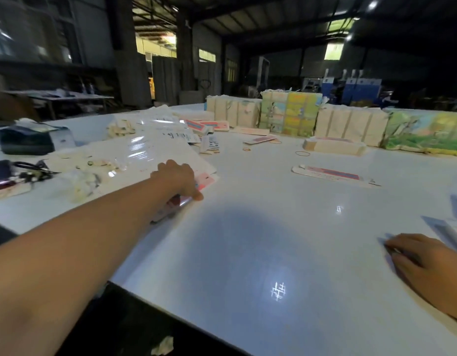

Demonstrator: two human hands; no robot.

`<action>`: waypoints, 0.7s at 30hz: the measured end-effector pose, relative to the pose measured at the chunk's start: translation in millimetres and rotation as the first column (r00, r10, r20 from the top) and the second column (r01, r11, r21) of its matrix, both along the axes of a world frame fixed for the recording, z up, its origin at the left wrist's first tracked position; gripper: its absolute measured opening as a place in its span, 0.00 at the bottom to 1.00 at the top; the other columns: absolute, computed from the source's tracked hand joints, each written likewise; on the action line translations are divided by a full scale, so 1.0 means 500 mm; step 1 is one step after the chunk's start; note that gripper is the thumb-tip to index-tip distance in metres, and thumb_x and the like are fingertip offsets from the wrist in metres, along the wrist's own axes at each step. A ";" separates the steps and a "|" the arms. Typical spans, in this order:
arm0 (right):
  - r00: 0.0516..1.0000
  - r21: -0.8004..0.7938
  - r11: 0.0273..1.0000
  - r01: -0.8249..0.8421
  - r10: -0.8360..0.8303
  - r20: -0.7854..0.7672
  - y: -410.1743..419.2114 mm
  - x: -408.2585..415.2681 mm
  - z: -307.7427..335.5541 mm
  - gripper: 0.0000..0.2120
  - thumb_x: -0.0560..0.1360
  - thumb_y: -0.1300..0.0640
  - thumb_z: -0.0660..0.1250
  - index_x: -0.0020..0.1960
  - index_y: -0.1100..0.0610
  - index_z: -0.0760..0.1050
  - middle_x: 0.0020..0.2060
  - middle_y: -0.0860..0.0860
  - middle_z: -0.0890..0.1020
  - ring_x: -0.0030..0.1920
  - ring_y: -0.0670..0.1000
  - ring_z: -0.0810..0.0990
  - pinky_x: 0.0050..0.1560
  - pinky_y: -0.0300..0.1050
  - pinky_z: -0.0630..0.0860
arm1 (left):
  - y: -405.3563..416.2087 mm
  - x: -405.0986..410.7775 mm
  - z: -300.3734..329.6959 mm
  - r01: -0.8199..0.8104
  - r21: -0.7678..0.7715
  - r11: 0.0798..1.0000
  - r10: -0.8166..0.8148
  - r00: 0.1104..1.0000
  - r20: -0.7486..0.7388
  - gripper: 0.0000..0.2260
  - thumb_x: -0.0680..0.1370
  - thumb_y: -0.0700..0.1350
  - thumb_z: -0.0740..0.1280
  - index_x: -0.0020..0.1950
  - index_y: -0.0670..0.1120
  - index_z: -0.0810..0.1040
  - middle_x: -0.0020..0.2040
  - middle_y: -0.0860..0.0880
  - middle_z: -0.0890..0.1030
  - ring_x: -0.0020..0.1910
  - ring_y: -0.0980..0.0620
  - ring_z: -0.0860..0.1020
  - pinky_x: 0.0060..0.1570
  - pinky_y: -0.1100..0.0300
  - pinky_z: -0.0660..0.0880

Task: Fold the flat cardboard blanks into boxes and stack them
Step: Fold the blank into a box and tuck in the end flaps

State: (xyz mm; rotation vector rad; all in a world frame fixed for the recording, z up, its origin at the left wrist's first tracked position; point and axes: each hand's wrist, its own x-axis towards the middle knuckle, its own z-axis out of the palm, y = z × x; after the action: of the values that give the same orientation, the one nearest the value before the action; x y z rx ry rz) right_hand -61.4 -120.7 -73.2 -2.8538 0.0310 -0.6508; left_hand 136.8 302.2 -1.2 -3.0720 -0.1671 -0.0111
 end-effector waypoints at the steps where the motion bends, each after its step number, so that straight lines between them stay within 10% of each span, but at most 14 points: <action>1: 1.000 -0.001 1.000 0.004 -0.004 -0.005 -0.001 0.000 0.000 0.11 0.67 0.70 0.72 0.43 0.56 0.81 0.41 0.51 0.81 0.44 0.60 0.82 0.48 0.29 0.66 | -0.002 0.007 -0.003 -0.001 -0.008 1.000 0.001 1.000 0.009 0.43 0.60 0.68 0.72 0.66 0.45 0.64 0.59 0.40 0.67 0.61 0.41 0.66 0.60 0.48 0.67; 5: 1.000 0.056 0.998 -0.003 0.003 -0.002 0.005 -0.012 0.007 0.17 0.66 0.71 0.71 0.41 0.49 0.78 0.40 0.48 0.79 0.43 0.57 0.81 0.49 0.22 0.63 | -0.010 0.018 0.008 -0.028 -0.065 0.997 0.027 0.999 -0.023 0.43 0.59 0.65 0.76 0.65 0.45 0.64 0.59 0.40 0.68 0.62 0.41 0.64 0.62 0.47 0.65; 8: 1.000 0.088 0.996 -0.022 0.021 0.010 0.015 -0.025 0.015 0.20 0.68 0.71 0.70 0.41 0.45 0.75 0.40 0.47 0.79 0.42 0.55 0.79 0.48 0.35 0.70 | 0.001 0.022 0.012 -0.076 -0.137 0.988 0.074 0.997 -0.017 0.42 0.59 0.60 0.77 0.65 0.45 0.64 0.60 0.39 0.68 0.62 0.41 0.65 0.63 0.46 0.64; 15: 1.000 0.092 0.996 0.011 -0.011 0.002 0.040 -0.029 0.034 0.08 0.70 0.69 0.69 0.43 0.58 0.82 0.43 0.54 0.81 0.45 0.58 0.79 0.47 0.45 0.68 | 0.002 0.012 0.012 -0.190 -0.244 0.951 0.198 0.980 0.010 0.39 0.61 0.55 0.78 0.64 0.46 0.62 0.63 0.39 0.65 0.65 0.40 0.62 0.65 0.46 0.63; 21: 0.999 0.077 0.997 0.030 -0.029 -0.014 0.059 -0.040 0.051 0.07 0.73 0.66 0.67 0.45 0.59 0.83 0.47 0.56 0.81 0.49 0.58 0.78 0.46 0.43 0.66 | -0.068 -0.026 0.008 -0.039 -0.184 0.982 0.094 0.949 0.302 0.26 0.70 0.52 0.72 0.61 0.44 0.66 0.63 0.40 0.61 0.56 0.40 0.70 0.57 0.50 0.65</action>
State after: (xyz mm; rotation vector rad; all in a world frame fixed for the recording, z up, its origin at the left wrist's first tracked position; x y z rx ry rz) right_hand -81.2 -91.2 -47.9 -2.7881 0.0980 -0.6224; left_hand 123.9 268.2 2.7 -3.2175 -0.3034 -0.5052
